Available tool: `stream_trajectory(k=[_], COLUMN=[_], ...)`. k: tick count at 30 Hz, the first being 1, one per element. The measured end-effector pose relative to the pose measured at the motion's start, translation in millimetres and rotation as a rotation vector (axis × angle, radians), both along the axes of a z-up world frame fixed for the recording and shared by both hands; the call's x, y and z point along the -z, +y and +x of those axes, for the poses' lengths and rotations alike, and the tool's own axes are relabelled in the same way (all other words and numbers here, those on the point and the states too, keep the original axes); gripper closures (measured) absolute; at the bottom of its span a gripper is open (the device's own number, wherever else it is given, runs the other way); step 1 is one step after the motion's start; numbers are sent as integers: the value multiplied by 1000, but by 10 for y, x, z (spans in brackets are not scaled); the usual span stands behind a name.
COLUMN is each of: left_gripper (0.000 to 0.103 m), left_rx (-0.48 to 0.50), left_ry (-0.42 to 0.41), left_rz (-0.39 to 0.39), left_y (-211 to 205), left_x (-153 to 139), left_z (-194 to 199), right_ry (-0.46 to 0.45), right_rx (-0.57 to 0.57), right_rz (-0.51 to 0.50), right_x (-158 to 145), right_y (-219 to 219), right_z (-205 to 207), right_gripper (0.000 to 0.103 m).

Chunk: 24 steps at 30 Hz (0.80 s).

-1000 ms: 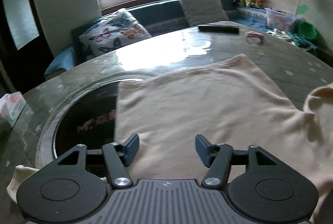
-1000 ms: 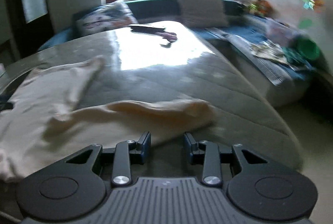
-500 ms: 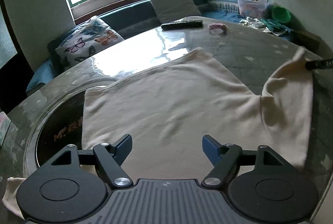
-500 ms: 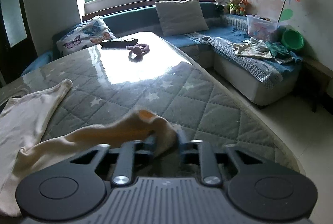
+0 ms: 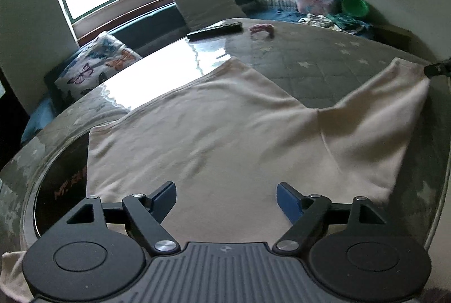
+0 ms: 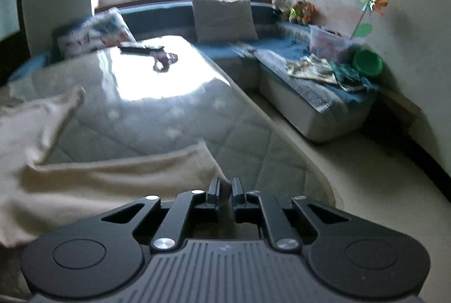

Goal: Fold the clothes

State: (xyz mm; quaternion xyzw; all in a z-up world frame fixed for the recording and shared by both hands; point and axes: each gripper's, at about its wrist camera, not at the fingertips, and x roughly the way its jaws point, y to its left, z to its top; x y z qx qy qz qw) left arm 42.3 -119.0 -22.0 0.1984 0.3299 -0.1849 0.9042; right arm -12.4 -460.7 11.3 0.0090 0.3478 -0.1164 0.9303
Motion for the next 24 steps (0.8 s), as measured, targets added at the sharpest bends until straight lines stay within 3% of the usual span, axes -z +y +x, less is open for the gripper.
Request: stream_trajectory(k=[3,6,10,17,21,24], left_gripper=[21,21,21,21,21,21], left_rx=[24,46,78,141,132,154], left_ry=[-13,-26,-24,-44,-51,-38], left_rz=[7,14,9,2,-26,-32], left_y=[-4,-15,-22,-70,-137,-208], left_x=[12,23,30,-37,-85,-62], left_z=[-68,-130,-208,-306,-242,-242], right_ry=[-26,-53,-29,24,23,4], right_rx=[-19,-118,-215,-182,-145,-183], right_rz=[-23,14,62,76,61,56], right_x=[-86,-174,-69,164,126,61], right_y=[101,272,469,391,302,361], right_z=[19,101,304,573,546,453], right_gripper=[93,92,92,91,89,87])
